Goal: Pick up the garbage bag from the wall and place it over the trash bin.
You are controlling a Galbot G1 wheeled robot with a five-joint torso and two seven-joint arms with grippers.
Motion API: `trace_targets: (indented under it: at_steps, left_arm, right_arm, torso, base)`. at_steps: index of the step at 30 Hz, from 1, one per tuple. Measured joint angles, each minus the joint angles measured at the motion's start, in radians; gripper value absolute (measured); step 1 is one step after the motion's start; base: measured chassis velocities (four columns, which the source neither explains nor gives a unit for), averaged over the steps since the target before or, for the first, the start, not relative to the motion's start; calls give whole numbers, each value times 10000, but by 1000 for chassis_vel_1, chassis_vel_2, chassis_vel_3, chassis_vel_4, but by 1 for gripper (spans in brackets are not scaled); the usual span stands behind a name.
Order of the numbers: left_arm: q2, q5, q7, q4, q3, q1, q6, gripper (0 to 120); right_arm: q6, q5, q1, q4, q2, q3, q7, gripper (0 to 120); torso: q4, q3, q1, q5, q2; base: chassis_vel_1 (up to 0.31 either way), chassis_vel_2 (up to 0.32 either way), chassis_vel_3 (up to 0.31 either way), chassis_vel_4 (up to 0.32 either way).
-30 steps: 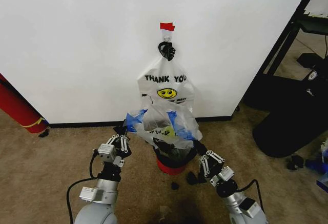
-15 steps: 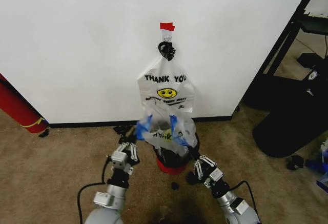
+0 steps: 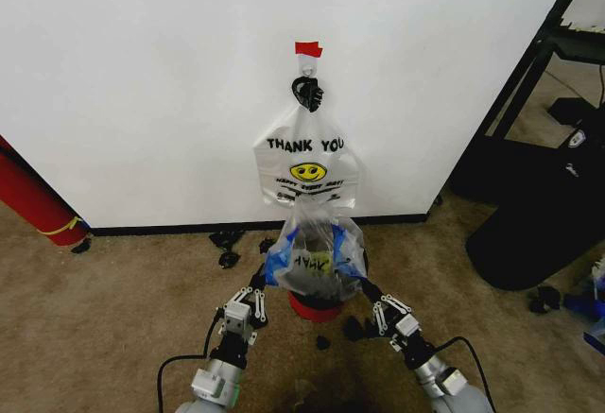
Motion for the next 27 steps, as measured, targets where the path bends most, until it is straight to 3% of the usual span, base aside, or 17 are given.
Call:
trace_targets:
  at_steps: [9, 20, 27]
  left_arm:
    - [93, 955, -730, 215, -112, 371, 192, 0]
    - [-320, 1324, -1244, 1370, -98, 12, 581, 0]
    - [-844, 1246, -1264, 2347, -61, -889, 661, 0]
  right_arm:
    - [15, 915, -354, -518, -430, 57, -433, 0]
    - [23, 1201, 455, -2272, 164, -234, -418, 0]
    - [24, 1963, 1371, -2853, 974, -398, -383, 0]
  torso:
    - [-1, 0, 0, 0, 0]
    - [0, 1, 0, -1, 0]
    - [0, 1, 0, -1, 0]
  base:
    - [0, 0, 0, 0]
    - [0, 0, 0, 0]
    - [0, 0, 0, 0]
